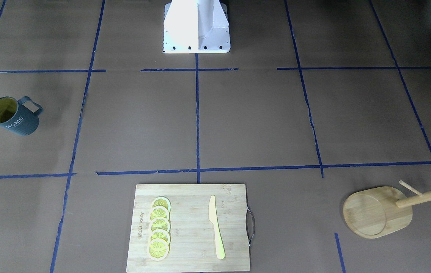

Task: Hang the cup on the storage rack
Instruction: 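Carry the mug with the right gripper toward the table center and set it upright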

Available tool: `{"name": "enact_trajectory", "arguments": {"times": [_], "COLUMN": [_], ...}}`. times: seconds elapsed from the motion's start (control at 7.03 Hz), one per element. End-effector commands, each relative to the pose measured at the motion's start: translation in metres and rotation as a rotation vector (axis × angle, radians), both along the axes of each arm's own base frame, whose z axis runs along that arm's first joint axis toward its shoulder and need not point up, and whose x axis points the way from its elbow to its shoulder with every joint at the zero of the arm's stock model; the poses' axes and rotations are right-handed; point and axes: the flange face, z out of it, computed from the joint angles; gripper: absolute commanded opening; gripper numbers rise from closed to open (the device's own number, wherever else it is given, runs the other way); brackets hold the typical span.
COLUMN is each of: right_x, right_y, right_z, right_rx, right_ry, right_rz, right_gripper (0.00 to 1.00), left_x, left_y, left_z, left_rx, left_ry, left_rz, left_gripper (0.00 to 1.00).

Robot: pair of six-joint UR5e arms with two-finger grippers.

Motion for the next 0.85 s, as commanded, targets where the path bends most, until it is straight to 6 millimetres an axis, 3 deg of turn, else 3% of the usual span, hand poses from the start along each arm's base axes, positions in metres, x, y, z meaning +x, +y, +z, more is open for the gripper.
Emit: {"name": "enact_trajectory", "arguments": {"times": [0.0,0.14,0.43,0.57,0.71], "right_x": [-0.063,-0.132,-0.243,-0.297,-0.342], "right_y": [-0.025,-0.011,0.004,0.007,0.010], "right_z": [-0.137,-0.178,-0.250,-0.276,-0.287], "right_rx": [-0.072,-0.112,-0.172,-0.150,-0.144], "right_ry": [-0.008,0.002,0.010,0.038,0.062], "right_rz": [0.015,0.044,0.119,0.121,0.148], "right_gripper": [0.00,0.00,0.00,0.00,0.00], "left_x": [0.000,0.000,0.000,0.000,0.000], "left_y": [0.000,0.000,0.000,0.002,0.003], "left_z": [0.000,0.000,0.000,0.002,0.003], "left_rx": [0.001,0.001,0.001,-0.004,-0.005], "left_ry": [0.000,0.000,0.000,0.000,-0.001], "left_rz": [0.000,0.000,0.000,0.000,0.000], "left_gripper": [1.00,1.00,1.00,1.00,1.00]}}
